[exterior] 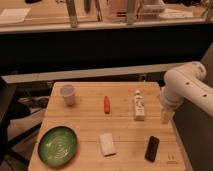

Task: Pick up the ceramic cup

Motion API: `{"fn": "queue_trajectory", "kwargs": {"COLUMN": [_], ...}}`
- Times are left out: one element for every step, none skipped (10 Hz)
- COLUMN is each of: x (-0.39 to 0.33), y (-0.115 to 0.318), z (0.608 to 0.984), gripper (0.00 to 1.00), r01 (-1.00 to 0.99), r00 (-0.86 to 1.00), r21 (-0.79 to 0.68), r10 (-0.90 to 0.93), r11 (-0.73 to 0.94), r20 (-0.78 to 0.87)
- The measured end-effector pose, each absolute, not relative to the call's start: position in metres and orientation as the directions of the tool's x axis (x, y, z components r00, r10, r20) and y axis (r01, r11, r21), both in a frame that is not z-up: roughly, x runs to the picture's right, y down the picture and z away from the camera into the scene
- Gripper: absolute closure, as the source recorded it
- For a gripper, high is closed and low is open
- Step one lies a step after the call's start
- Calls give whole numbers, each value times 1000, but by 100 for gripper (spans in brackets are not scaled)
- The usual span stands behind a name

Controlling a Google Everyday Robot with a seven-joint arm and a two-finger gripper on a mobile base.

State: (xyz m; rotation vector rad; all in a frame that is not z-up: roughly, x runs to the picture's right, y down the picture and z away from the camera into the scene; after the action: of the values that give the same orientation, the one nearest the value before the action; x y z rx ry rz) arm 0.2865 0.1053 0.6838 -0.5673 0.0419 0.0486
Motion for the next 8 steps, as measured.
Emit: {"fn": "queue_trajectory", "kwargs": {"x": [286,286,286,286,278,267,251,240], "y": [105,105,105,104,98,92,85,80], "z": [684,684,684,684,685,687,689,691], "gripper": [20,20,20,20,20,20,20,20], "r01": [-58,-58,-57,-52,-29,-8,19,40], "r00": [998,998,998,998,999,999,998,996], "r21": [-536,-536,-536,-534,-527,-522,-515,-511], "r10": [34,35,34,27,1,-21,-50,-73], "r11": [842,842,842,844,849,853,857,859], "r20": [-53,-53,-53,-56,-53,-50,-46,-45]}}
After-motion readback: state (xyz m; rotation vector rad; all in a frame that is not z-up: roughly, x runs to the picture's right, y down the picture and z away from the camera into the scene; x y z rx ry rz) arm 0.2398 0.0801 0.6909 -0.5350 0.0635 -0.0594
